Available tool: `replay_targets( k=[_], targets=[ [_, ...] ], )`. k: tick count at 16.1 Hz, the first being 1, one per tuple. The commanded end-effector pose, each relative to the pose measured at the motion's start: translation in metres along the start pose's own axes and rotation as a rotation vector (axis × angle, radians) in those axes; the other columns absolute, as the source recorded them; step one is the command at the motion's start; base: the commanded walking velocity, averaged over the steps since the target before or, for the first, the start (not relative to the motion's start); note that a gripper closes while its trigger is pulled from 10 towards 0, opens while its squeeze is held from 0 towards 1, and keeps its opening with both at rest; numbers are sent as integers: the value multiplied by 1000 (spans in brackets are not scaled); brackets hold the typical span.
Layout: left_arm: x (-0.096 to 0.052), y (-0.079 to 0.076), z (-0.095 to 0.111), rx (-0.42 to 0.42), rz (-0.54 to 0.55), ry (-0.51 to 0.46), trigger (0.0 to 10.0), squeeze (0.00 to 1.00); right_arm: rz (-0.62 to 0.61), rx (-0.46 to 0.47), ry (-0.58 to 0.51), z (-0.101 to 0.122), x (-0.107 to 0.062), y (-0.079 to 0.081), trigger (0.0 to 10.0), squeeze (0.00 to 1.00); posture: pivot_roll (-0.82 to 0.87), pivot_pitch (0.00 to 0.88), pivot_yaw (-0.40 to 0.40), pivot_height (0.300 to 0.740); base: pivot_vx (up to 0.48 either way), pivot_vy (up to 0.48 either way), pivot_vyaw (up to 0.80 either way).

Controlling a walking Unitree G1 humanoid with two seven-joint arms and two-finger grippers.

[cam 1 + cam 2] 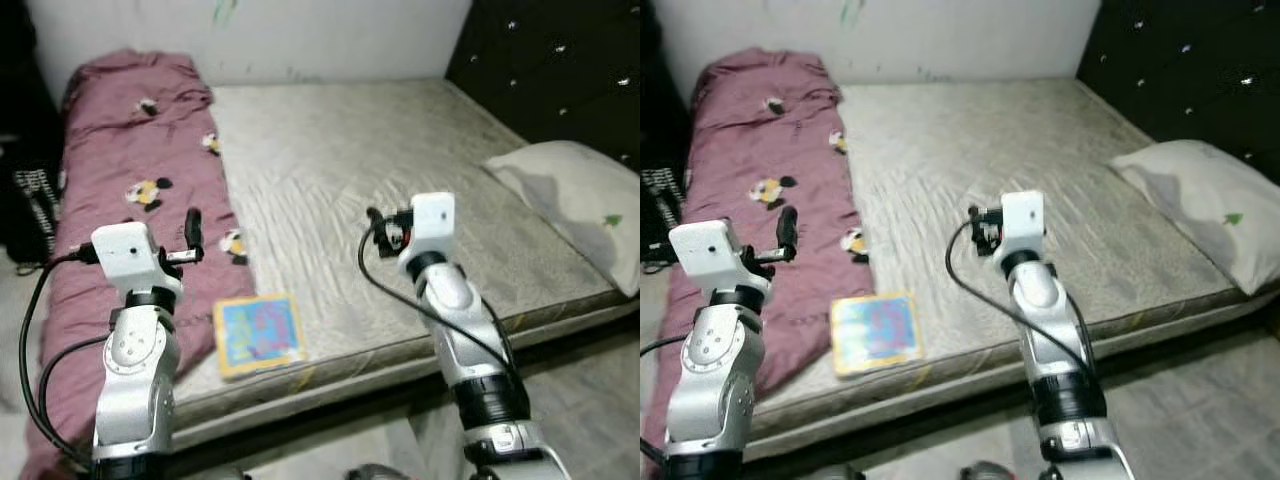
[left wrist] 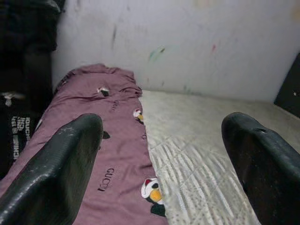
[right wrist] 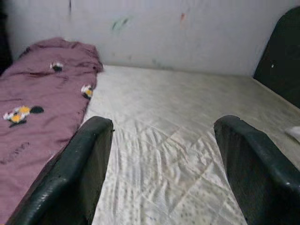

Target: Clean up the room

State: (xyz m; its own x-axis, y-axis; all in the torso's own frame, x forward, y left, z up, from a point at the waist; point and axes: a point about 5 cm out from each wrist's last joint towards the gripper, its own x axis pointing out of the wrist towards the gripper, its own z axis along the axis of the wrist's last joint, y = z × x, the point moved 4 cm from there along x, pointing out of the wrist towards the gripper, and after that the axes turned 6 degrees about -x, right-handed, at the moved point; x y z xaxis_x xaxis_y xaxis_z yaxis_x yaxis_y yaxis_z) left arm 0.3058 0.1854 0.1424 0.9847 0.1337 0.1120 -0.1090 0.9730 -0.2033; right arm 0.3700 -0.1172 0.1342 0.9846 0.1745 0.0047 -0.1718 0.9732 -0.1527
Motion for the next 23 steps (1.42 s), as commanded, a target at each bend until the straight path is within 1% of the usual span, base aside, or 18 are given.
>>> replay_targets(
  k=[1, 2, 6, 8, 14, 17, 19, 22, 23],
  targets=[
    [1, -11, 1, -1, -29, -9, 10000, 0, -36, -12, 19, -6, -3, -14, 10000, 0, 7, 0, -61, 740, 0, 0, 0],
    [1, -11, 3, 15, -33, -25, 10000, 0, -36, -12, 20, -7, -3, -14, 10000, 0, 8, 0, -62, 740, 0, 0, 0],
    [2, -11, 5, 13, -33, -34, 10000, 0, -22, -19, 12, -4, -1, -11, 10000, 0, 7, 0, -64, 740, 0, 0, -119],
    [2, -11, 4, 2, -28, -28, 10000, 0, -23, -16, 11, -5, -1, -11, 10000, 0, 7, 0, -64, 740, 0, 0, 434],
    [2, -13, 3, -9, -37, -25, 10000, 0, -31, -6, 11, -5, 0, -11, 10000, 0, 8, 0, -62, 740, 0, 454, 0],
    [2, -13, 4, 8, -43, -36, 10000, 0, -47, 4, 6, -4, 0, -15, 10000, 0, 7, 0, -59, 740, 0, 86, 0],
    [1, -13, 3, 17, -43, -41, 10000, 0, -66, 27, 15, -6, 0, -18, 10000, 0, 2, 0, -55, 740, 0, 0, 0],
    [-1, -7, 8, 38, -34, -49, 10000, 0, -83, 37, 18, -6, -5, -18, 10000, 0, 4, 0, -47, 740, 0, 0, -573],
    [-2, -8, 8, 46, -52, -49, 10000, 0, -88, 45, 23, -8, -7, -17, 10000, 0, 7, 0, -46, 740, 0, 0, -663]
  ],
)
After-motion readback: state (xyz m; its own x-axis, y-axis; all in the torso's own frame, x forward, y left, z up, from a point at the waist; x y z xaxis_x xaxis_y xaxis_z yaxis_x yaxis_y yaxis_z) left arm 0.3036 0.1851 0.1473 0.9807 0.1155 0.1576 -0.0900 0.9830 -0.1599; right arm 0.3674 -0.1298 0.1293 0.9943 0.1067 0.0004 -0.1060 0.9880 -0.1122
